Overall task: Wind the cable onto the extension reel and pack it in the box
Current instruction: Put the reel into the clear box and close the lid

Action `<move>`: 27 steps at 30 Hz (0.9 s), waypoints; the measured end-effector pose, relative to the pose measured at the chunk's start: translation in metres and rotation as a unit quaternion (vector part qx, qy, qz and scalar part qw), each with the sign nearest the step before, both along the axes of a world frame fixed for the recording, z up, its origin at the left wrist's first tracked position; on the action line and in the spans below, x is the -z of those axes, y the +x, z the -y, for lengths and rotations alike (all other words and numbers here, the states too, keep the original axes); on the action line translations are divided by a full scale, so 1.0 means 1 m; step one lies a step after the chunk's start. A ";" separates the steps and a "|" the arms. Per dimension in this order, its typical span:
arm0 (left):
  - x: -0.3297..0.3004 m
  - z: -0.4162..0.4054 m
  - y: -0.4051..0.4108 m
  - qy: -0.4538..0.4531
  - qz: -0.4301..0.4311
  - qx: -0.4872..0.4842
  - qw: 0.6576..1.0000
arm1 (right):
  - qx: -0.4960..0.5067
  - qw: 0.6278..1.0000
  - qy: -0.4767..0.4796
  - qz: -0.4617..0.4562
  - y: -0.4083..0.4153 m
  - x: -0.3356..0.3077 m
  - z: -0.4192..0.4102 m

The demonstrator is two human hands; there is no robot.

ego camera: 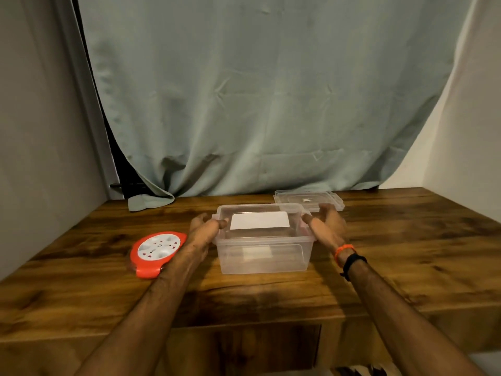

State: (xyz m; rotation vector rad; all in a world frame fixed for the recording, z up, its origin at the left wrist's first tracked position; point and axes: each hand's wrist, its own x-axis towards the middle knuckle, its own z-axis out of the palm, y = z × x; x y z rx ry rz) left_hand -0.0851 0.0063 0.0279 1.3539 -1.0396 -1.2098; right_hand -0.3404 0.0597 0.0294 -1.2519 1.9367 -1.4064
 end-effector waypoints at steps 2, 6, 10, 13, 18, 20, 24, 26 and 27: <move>-0.005 0.001 0.010 -0.004 -0.013 -0.008 1.000 | 0.014 0.996 -0.061 -0.065 0.006 -0.018 -0.004; -0.013 0.011 0.039 -0.026 -0.004 -0.042 0.999 | -0.043 0.991 -0.100 -0.077 0.036 -0.045 0.000; -0.037 -0.007 0.074 -0.055 0.044 -0.090 0.993 | -0.145 0.986 -0.075 -0.016 0.097 -0.054 0.021; -0.036 -0.009 0.108 -0.055 0.057 -0.129 0.989 | -0.202 0.978 -0.055 -0.023 0.148 -0.051 0.035; -0.020 -0.011 0.158 -0.008 0.083 -0.170 0.982 | -0.270 0.960 0.008 -0.076 0.224 -0.035 0.056; -0.009 -0.009 0.170 0.007 0.076 -0.181 0.981 | -0.286 0.950 0.043 -0.118 0.243 -0.026 0.063; 0.010 -0.006 0.179 0.045 0.072 -0.164 0.983 | -0.268 0.936 0.125 -0.191 0.262 -0.006 0.067; 0.017 -0.004 0.176 0.072 0.078 -0.141 0.984 | -0.251 0.932 0.152 -0.213 0.263 0.006 0.069; 0.021 -0.001 0.175 0.083 0.079 -0.130 0.985 | -0.247 0.931 0.165 -0.212 0.263 0.012 0.071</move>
